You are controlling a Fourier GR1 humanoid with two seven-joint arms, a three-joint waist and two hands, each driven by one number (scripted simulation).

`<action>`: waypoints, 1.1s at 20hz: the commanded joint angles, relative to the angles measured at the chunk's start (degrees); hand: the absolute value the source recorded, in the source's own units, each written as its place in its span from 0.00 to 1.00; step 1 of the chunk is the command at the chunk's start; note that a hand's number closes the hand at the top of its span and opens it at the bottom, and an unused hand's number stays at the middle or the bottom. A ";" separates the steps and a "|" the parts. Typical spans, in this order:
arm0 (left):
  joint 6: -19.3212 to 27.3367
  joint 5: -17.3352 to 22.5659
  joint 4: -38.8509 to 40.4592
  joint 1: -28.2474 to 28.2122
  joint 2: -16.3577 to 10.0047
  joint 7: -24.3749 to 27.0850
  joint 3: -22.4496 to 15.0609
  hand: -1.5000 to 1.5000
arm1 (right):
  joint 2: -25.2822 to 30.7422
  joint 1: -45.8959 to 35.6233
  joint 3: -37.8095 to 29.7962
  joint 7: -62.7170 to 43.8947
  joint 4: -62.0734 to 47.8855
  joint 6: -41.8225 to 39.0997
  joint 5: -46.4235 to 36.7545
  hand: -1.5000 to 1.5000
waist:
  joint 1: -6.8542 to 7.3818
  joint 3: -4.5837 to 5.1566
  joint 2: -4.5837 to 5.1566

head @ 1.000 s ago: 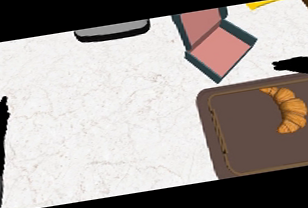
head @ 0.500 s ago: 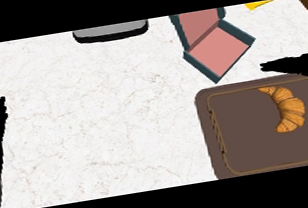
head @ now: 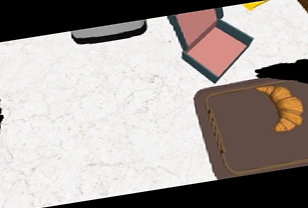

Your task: Pick the croissant from the tray and place it in the cardboard box

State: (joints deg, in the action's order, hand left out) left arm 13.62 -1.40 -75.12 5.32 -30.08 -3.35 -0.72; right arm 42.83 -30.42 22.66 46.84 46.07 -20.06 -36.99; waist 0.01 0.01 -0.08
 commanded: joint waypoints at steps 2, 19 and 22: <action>-2.05 0.11 -0.20 -0.19 -1.12 -0.20 2.55 0.50 | 2.93 3.86 -1.67 0.82 11.44 -7.39 2.44 0.00 | -0.56 0.05 -0.20; -3.67 -4.89 4.70 1.70 4.56 3.00 4.77 0.50 | -4.42 9.12 -4.21 -6.82 8.82 2.75 -10.33 1.00 | 0.04 -0.01 0.14; -2.41 -5.88 4.30 1.60 4.92 4.12 5.00 0.50 | -9.36 9.09 -5.68 -10.44 11.01 7.96 -10.38 1.00 | 0.03 -0.01 0.13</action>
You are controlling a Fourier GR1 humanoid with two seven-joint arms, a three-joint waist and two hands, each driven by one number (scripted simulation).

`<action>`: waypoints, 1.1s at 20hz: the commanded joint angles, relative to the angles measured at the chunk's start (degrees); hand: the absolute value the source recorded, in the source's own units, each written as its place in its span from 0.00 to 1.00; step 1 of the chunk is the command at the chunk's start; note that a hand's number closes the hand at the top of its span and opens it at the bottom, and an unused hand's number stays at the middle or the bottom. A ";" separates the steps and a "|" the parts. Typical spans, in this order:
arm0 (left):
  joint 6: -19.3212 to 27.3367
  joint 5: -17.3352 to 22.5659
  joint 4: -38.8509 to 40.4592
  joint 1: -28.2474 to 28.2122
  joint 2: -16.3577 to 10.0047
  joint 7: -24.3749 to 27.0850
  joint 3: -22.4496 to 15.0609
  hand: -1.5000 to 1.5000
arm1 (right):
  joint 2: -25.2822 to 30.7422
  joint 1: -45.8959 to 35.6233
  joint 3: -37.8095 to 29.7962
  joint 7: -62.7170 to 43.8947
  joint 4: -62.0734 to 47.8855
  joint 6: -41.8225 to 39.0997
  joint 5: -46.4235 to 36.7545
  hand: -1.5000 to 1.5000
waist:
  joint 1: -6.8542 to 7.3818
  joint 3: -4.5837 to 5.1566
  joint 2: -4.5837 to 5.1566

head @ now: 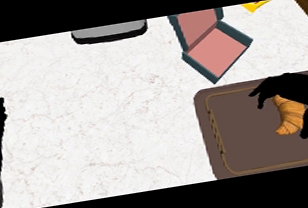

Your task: Pick the croissant from the tray and place it in the cardboard box

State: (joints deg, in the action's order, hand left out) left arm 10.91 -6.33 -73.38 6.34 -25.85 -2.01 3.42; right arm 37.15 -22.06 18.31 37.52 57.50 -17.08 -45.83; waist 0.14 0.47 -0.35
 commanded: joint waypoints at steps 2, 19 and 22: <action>-2.50 0.47 1.30 0.88 -1.26 1.03 2.07 0.50 | -4.79 -1.94 -2.87 1.11 -5.88 8.23 -2.66 1.00 | 0.36 -0.50 0.49; -3.15 -0.69 -1.69 0.85 -0.23 -3.18 1.76 0.50 | 4.68 -10.83 -24.08 -18.50 -18.37 21.81 -0.37 1.00 | 0.49 -0.51 0.51; -0.49 -1.98 -3.91 -3.40 1.40 -0.80 1.37 0.50 | 4.63 -7.36 -27.40 -17.39 -8.43 24.03 4.25 1.00 | -0.53 -0.44 -0.05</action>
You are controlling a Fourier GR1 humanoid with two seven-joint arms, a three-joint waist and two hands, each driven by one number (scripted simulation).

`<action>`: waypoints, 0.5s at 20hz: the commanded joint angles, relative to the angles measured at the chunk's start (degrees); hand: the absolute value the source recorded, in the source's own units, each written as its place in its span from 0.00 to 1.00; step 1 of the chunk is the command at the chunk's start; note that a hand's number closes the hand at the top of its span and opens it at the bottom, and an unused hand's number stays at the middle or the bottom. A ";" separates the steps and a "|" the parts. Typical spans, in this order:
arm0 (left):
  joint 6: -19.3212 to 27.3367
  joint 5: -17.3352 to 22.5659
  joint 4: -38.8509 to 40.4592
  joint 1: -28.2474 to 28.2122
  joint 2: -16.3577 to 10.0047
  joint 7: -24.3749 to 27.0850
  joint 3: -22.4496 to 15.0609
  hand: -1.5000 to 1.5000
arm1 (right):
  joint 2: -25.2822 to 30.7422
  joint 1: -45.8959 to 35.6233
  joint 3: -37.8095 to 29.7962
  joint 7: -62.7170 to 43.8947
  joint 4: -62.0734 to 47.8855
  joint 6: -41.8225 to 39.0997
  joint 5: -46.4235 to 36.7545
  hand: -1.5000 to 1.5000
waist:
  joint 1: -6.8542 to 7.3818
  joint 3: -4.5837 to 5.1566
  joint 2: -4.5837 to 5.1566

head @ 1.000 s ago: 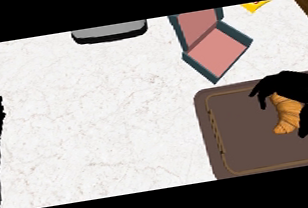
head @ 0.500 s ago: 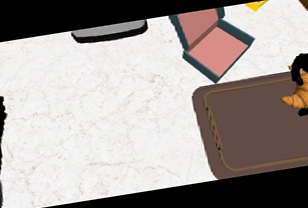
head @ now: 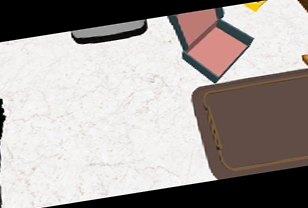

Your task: Pick the croissant from the tray and place it in the cardboard box

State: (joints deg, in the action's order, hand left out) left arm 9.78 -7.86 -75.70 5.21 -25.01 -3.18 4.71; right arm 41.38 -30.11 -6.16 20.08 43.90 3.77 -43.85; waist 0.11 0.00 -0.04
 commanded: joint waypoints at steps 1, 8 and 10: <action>0.53 -0.59 -2.54 -0.62 1.15 -1.54 -0.69 0.50 | 3.87 -1.50 -4.92 5.82 1.51 2.86 3.37 1.00 | 0.06 -0.06 -0.04; -1.84 0.26 -4.05 -1.36 -0.24 -1.79 1.66 0.50 | -0.83 -4.00 -2.83 2.01 14.38 -3.68 5.92 1.00 | 0.06 0.01 -0.14; -0.55 -1.36 3.40 0.61 1.40 3.51 1.21 0.50 | -0.29 -8.66 -3.35 1.41 13.26 -9.13 8.37 1.00 | -0.01 0.06 0.08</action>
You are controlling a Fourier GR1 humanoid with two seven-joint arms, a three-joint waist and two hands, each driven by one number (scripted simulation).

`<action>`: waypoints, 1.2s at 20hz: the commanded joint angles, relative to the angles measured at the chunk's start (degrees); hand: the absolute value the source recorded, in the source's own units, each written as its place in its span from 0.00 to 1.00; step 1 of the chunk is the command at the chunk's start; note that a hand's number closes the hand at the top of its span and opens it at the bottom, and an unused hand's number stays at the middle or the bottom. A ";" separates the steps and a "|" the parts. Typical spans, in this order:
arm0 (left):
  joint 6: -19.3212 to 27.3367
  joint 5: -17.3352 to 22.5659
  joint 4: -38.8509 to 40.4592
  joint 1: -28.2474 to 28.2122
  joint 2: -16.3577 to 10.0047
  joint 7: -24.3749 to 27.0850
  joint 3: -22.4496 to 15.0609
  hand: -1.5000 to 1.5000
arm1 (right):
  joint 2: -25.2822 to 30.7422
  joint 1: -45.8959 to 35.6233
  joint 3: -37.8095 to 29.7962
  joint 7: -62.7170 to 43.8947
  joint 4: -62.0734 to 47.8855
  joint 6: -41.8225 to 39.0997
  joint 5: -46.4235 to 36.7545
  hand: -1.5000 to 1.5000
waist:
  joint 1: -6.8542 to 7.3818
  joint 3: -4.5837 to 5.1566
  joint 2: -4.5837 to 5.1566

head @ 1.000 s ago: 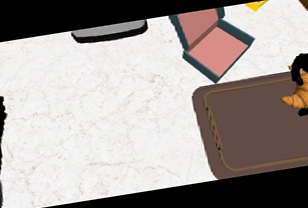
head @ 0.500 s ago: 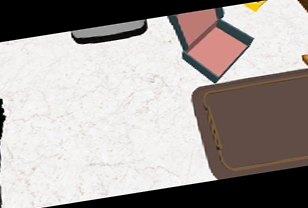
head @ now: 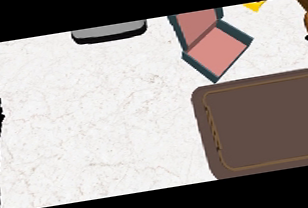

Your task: Pick the croissant from the tray and place it in the cardboard box

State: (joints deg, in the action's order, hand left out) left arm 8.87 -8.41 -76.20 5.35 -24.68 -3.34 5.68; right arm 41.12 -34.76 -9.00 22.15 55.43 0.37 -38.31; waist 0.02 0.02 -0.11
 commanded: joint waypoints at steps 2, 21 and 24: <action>-0.47 -0.79 3.82 2.89 0.57 1.42 0.56 0.50 | -3.82 -6.85 0.81 -4.37 0.78 -5.05 1.89 1.00 | 0.36 0.02 0.23; -2.74 -1.25 0.02 3.48 1.76 -1.09 0.35 0.50 | -19.00 -33.29 -1.66 -14.70 -29.79 1.92 1.12 1.00 | 3.24 -0.06 1.27; -2.87 -1.42 1.39 3.52 1.66 0.90 0.79 0.50 | -20.84 -34.11 -1.77 -13.62 -34.18 6.47 -0.14 1.00 | 3.40 -0.05 1.38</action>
State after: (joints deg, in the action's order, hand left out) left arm 7.21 -10.64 -74.99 8.46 -22.63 -3.12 5.81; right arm 22.06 -66.98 -10.29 7.16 27.90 2.15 -37.09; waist 2.85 -0.01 1.02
